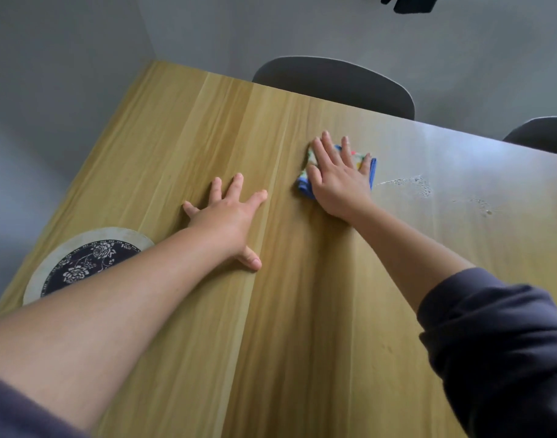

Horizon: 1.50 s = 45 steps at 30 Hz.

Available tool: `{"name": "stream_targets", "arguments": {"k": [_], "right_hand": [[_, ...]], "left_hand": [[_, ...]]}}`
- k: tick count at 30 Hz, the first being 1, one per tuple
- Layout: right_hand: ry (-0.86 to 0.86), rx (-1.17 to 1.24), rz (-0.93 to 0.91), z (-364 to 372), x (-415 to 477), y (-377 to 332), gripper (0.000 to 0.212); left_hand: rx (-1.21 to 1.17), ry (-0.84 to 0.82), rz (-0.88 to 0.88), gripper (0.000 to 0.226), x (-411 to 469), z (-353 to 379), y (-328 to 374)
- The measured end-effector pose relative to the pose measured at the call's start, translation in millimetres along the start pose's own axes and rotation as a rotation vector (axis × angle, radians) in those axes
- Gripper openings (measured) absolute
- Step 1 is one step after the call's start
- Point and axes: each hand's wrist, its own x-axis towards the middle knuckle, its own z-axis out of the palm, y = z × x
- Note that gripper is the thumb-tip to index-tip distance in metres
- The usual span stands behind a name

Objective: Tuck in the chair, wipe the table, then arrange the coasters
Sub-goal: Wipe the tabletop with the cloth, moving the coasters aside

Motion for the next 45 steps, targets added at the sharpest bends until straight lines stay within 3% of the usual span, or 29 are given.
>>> {"name": "stream_targets", "arguments": {"k": [2, 8, 13, 16, 20, 24, 27, 33, 37, 40, 45], "right_hand": [[0.007, 0.0, 0.082, -8, 1, 23, 0.057], [0.037, 0.04, 0.601, -30, -14, 117, 0.058], [0.041, 0.067, 0.712, -26, -23, 94, 0.06], [0.052, 0.057, 0.601, -17, -26, 46, 0.058], [0.037, 0.041, 0.223, 5, -44, -29, 0.06], [0.01, 0.012, 0.012, 12, -60, -37, 0.06], [0.01, 0.015, 0.064, 4, -58, -4, 0.059], [0.037, 0.047, 0.534, -15, -86, 96, 0.059], [0.042, 0.042, 0.691, -11, -97, 84, 0.059], [0.06, 0.057, 0.619, -3, -96, 37, 0.06], [0.051, 0.039, 0.184, 21, -120, -56, 0.063]], "left_hand": [[0.006, -0.005, 0.0, 0.126, -1, -2, 0], [0.004, -0.004, 0.001, 0.126, 1, 1, -1], [-0.002, -0.008, -0.007, 0.125, 1, 0, 0], [-0.002, -0.008, -0.008, 0.125, -1, -1, 1], [-0.005, 0.004, -0.004, 0.125, -2, 0, 0], [0.005, 0.024, 0.005, 0.125, 0, 2, -1], [0.004, 0.027, 0.009, 0.125, 0, 2, -3], [0.008, 0.008, -0.006, 0.125, -1, 1, 0], [0.001, -0.001, -0.017, 0.123, -1, -1, 2], [0.006, -0.002, -0.023, 0.122, -1, -1, 4], [0.01, 0.004, -0.03, 0.122, -1, 0, 2]]}}
